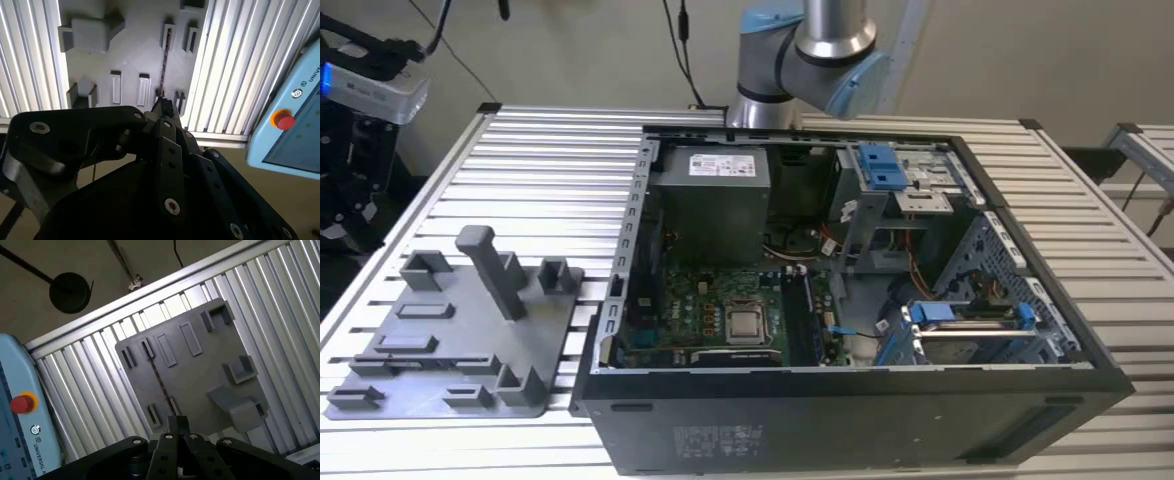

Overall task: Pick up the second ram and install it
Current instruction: 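Pick up the second ram and move it above second insertion slot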

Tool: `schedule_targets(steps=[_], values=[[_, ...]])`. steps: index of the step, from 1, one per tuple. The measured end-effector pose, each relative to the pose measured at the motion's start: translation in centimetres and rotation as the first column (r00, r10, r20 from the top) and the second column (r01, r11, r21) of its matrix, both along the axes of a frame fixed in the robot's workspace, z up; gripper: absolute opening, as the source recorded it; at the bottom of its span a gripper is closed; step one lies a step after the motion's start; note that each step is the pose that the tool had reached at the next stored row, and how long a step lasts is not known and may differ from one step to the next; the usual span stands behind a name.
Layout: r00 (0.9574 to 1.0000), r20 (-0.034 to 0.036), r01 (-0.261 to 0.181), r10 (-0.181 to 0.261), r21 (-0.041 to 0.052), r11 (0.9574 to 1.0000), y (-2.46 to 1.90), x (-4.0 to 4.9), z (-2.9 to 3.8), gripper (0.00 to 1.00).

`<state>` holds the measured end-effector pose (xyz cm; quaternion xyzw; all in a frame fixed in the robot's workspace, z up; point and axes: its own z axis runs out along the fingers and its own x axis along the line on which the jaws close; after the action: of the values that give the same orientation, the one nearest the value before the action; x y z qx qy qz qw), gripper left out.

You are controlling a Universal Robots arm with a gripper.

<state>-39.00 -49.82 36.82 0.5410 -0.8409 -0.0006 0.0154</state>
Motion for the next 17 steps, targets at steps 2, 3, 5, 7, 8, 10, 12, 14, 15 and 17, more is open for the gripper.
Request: schedule_targets(steps=[2,3,5,7,8,10,12,14,15,17], values=[[0.9996,0.0000,-0.030,0.030,0.0000,0.9996,0.00,0.00,0.00,0.11],[0.9990,0.0000,-0.044,0.044,0.0000,0.9990,0.00,0.00,0.00,0.11],[0.9974,0.0000,-0.072,0.072,0.0000,0.9974,0.00,0.00,0.00,0.11],[0.9951,0.0000,-0.099,0.099,0.0000,0.9951,0.00,0.00,0.00,0.11],[0.9938,0.0000,-0.111,0.111,0.0000,0.9938,0.00,0.00,0.00,0.11],[0.9908,0.0000,-0.135,0.135,0.0000,0.9908,0.00,0.00,0.00,0.11],[0.9871,0.0000,-0.160,0.160,0.0000,0.9871,0.00,0.00,0.00,0.11],[0.9829,0.0000,-0.184,0.184,0.0000,0.9829,0.00,0.00,0.00,0.11],[0.9805,0.0000,-0.196,0.196,0.0000,0.9805,0.00,0.00,0.00,0.11],[0.9752,-0.0001,-0.221,0.221,-0.0001,0.9752,0.00,0.00,0.00,0.11]])
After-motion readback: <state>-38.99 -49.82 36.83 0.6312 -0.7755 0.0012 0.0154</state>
